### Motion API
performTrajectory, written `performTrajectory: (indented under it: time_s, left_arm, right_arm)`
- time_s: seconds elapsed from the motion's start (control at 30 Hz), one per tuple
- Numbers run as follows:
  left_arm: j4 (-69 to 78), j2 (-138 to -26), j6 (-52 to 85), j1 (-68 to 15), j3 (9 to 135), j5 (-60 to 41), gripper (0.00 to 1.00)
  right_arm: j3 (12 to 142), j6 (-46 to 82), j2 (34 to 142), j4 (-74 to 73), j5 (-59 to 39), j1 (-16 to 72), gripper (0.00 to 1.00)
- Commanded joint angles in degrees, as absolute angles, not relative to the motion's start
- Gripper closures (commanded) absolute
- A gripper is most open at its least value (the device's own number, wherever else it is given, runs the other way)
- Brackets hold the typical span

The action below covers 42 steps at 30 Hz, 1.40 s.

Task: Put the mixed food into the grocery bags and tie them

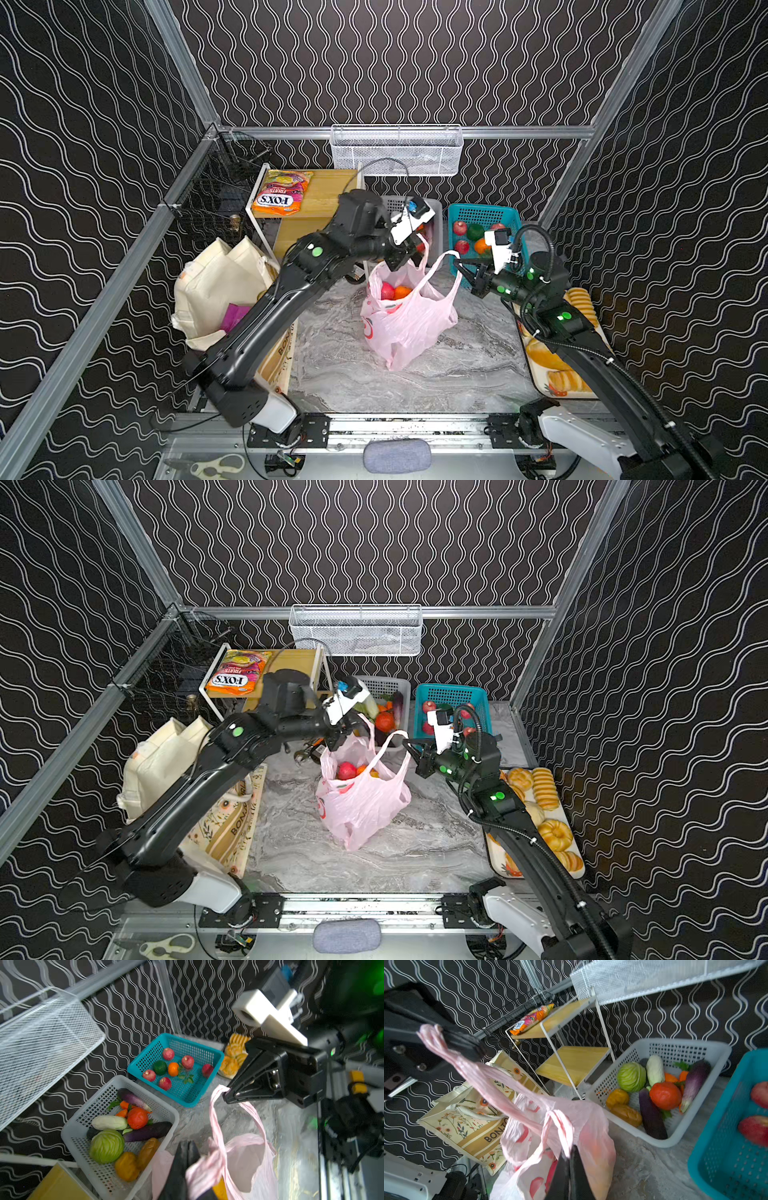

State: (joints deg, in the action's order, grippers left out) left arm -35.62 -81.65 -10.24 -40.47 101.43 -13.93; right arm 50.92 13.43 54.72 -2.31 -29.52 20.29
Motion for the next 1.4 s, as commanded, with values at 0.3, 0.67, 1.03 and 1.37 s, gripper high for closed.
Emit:
performTrajectory:
  time_s: [0.3, 0.67, 1.03, 1.37]
  left_arm:
    - [-36.1, -66.1, 21.6, -40.6, 87.9, 5.5, 1.00]
    - [-44.5, -64.0, 29.8, -40.5, 82.2, 26.1, 1.00]
    - [-35.9, -60.6, 24.0, -40.6, 81.2, 18.3, 0.32]
    - [-28.0, -70.3, 17.4, -40.9, 94.0, -14.3, 0.48]
  right_arm:
    - [46.6, 6.1, 45.8, -22.0, -32.0, 20.4, 1.00]
    - [54.3, 16.7, 53.6, -29.2, -42.8, 20.6, 1.00]
    - [53.6, 4.4, 55.5, -15.0, -31.6, 24.7, 1.00]
    - [51.7, 4.8, 55.3, -17.6, -30.3, 24.7, 1.00]
